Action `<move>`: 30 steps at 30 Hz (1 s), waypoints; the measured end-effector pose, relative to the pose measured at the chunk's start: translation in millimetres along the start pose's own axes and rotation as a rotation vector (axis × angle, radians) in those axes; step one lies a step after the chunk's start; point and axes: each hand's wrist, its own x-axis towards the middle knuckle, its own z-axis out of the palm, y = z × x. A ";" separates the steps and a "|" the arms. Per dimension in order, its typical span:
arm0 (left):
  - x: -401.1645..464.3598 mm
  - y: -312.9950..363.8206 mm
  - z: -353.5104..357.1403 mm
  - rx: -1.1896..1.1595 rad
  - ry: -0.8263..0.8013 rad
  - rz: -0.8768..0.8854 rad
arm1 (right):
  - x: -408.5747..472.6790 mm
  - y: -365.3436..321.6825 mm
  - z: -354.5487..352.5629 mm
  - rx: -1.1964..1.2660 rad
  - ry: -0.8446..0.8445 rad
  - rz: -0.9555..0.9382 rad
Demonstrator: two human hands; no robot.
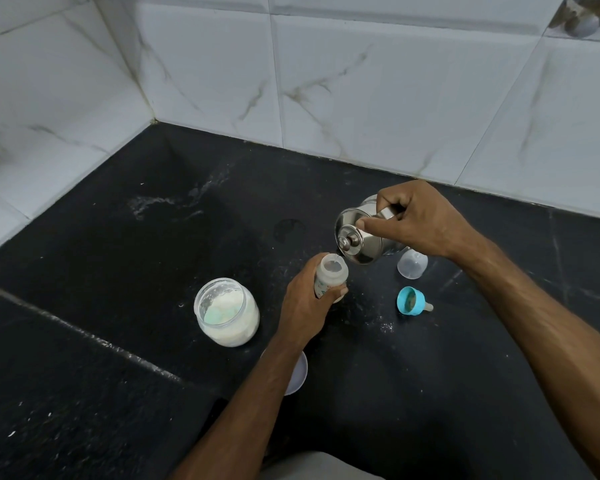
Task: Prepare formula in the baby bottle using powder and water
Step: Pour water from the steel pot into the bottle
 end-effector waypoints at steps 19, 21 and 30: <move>1.1 -0.8 0.0 0.004 -0.026 -0.030 | -2.2 9.0 8.2 0.066 0.027 0.062; -0.2 -1.5 -0.3 -0.023 -0.008 0.015 | -5.5 14.5 12.9 0.123 0.047 0.092; -1.2 -0.3 -2.2 -0.035 0.000 0.016 | 2.8 37.5 17.9 0.676 0.342 0.353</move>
